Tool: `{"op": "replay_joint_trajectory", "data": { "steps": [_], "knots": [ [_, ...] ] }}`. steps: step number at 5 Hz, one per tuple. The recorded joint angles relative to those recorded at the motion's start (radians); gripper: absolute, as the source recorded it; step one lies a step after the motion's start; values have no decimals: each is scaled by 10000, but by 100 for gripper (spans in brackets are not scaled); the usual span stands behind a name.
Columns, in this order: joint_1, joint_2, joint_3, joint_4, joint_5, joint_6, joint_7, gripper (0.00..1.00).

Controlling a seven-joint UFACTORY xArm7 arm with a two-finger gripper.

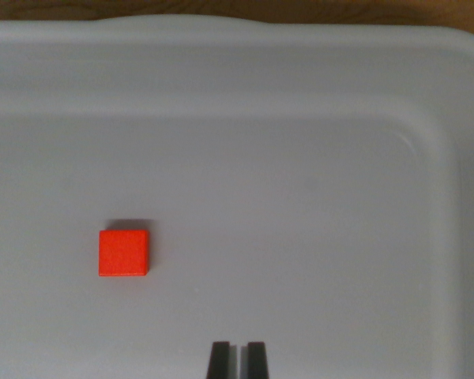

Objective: Reach red block

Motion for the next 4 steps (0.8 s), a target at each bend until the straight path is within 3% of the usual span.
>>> {"op": "replay_joint_trajectory", "data": {
  "steps": [3, 4],
  "knots": [
    [39, 148, 29, -182, -6, -303, 24, 0],
    [84, 317, 63, -390, -12, -649, 51, 0]
  ]
}}
